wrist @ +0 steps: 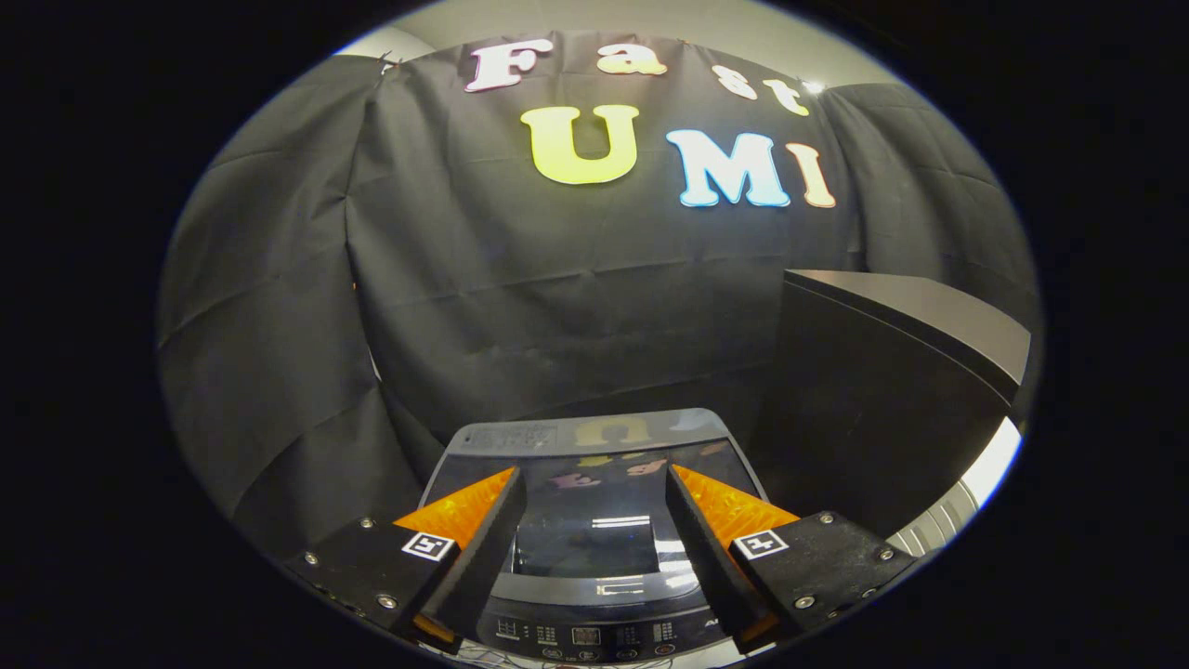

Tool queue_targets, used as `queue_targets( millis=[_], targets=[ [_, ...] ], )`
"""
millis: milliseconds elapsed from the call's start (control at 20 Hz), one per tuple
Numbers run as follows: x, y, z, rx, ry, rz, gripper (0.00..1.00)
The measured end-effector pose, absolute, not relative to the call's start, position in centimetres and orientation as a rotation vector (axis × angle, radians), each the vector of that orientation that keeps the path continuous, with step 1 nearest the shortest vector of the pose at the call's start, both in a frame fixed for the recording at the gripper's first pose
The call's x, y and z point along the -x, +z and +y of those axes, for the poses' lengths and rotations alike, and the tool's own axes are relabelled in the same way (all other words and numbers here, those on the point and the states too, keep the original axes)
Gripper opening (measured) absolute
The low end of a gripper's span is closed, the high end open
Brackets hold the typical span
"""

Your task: Put the clothes into the washing machine and then close the washing machine lid.

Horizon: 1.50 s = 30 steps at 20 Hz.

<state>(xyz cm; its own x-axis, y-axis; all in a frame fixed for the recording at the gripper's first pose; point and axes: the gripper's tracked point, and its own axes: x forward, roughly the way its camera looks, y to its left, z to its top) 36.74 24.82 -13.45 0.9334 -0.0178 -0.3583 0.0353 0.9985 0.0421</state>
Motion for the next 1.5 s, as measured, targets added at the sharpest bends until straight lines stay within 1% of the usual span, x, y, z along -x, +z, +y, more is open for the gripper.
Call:
queue_targets(
  millis=[100,250,450,550,750,1000,1250,1500],
  targets=[
    [-36.5,-13.6,25.1,-0.045,-0.028,0.367,0.94],
    [-36.1,-13.7,26.4,-0.038,0.011,0.369,0.93],
    [-34.3,-11.2,25.1,0.033,0.030,0.329,0.94],
    [-32.6,-10.2,23.2,0.058,0.007,0.325,0.94],
    [-27.7,-6.2,21.1,0.056,0.027,0.269,0.94],
    [-20.1,-1.5,14.9,0.076,0.056,0.189,0.94],
    [-13.2,0.3,6.6,0.129,0.063,0.154,0.94],
    [-7.6,1.6,0.6,0.126,0.053,0.111,0.94]
  ],
)
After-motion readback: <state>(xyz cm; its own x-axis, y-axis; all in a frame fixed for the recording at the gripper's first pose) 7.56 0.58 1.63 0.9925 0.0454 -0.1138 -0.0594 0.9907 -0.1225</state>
